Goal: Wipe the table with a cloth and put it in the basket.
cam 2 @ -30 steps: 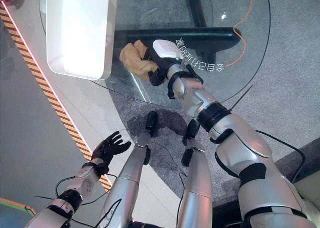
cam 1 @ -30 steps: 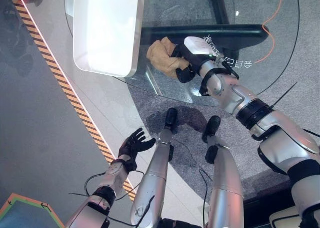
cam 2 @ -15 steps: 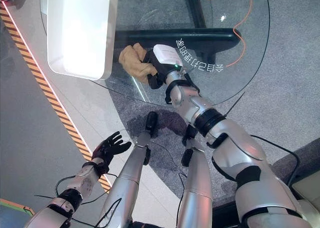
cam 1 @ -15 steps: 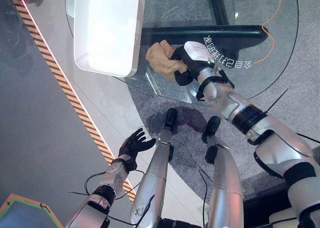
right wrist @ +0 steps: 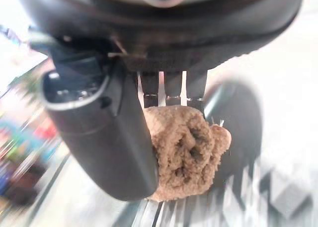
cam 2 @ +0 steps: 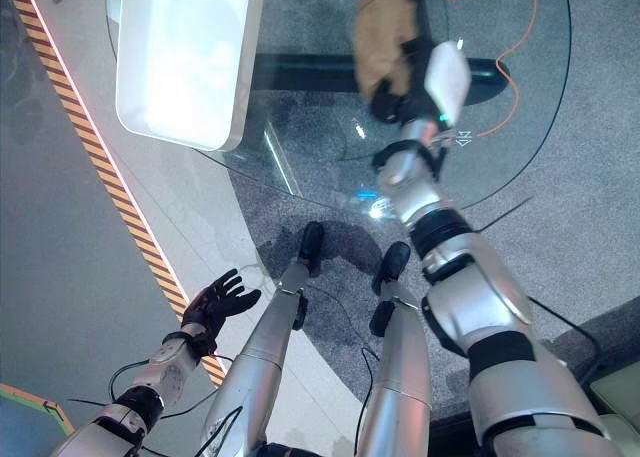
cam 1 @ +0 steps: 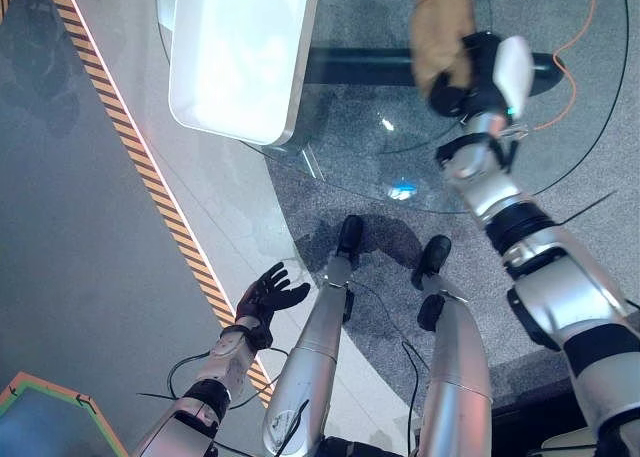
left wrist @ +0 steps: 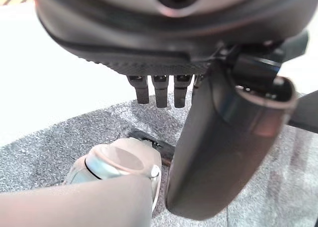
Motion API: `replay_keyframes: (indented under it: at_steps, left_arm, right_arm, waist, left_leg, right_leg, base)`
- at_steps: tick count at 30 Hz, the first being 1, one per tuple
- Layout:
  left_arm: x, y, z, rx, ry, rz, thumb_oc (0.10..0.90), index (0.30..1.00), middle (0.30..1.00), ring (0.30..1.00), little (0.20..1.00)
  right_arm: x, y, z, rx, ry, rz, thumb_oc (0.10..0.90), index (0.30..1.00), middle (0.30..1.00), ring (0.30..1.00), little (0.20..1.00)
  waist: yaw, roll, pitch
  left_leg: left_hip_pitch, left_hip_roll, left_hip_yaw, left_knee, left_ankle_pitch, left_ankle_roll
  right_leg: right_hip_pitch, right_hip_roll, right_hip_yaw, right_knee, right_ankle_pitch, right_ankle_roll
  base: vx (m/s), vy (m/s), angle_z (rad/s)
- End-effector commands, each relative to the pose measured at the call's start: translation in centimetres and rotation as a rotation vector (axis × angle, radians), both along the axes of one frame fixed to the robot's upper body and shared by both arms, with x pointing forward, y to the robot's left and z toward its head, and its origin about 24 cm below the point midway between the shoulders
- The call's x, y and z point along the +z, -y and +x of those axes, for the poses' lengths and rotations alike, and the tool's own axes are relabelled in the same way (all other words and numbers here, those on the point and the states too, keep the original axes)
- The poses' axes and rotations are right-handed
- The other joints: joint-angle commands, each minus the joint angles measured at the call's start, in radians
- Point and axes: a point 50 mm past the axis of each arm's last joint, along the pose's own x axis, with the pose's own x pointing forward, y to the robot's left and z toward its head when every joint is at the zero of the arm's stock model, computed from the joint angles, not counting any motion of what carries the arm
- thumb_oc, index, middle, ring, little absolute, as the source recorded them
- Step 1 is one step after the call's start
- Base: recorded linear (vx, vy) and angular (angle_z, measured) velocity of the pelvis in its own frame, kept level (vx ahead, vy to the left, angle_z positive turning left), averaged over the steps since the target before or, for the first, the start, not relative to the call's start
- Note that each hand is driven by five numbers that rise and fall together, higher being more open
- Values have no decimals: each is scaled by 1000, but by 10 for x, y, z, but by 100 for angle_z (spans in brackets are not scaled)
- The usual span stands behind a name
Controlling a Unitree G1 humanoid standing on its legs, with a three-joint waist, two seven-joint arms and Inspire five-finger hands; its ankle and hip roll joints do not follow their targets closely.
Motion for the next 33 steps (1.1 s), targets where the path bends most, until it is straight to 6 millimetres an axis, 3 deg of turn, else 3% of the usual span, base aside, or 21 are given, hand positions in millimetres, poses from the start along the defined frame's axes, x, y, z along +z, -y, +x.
replay_keyframes:
  at_steps: [1, 11, 18, 24, 33]
  left_arm:
    - [-8, -17, -12, 60, -28, 13, 800, 900, 900, 900, 900]
    - [-7, -29, -15, 81, -27, 16, 800, 900, 900, 900, 900]
    - [-4, -34, -13, 84, -22, 20, 800, 900, 900, 900, 900]
    - [-3, -36, -13, 90, -21, 25, 800, 900, 900, 900, 900]
    - [-1, -38, -11, 83, -18, 32, 800, 900, 900, 900, 900]
  right_arm:
    - [46, 40, -21, -179, 205, -47, 100, 300, 300, 300, 200]
    - [47, 80, -38, -378, 213, 2, 100, 300, 300, 300, 200]
    - [44, 91, -42, -422, 204, 45, 100, 300, 300, 300, 200]
    - [48, 86, -40, -393, 221, 48, 100, 300, 300, 300, 200]
    - [63, 37, -25, -164, 230, -111, 100, 300, 300, 300, 200]
  waist:
    - [-31, 28, -17]
    - [-39, 22, -17]
    - [-41, 13, -17]
    - [-41, 8, -17]
    - [-36, 2, -17]
  left_leg:
    - [26, -32, 94, 52, -89, 69]
    - [23, -30, 95, 55, -96, 73]
    - [21, -28, 94, 53, -98, 75]
    - [22, -27, 92, 49, -99, 75]
    - [25, -31, 89, 44, -94, 71]
  right_leg:
    - [35, 54, -24, -33, -27, 19]
    - [32, 59, -19, -31, -31, 18]
    - [36, 64, -18, -38, -31, 18]
    - [38, 68, -17, -43, -30, 18]
    - [44, 70, -23, -48, -33, 15]
  base:
    - [-2, 7, -7]
    - [-1, 1, -2]
    - [0, 0, 0]
    - [0, 0, 0]
    - [0, 0, 0]
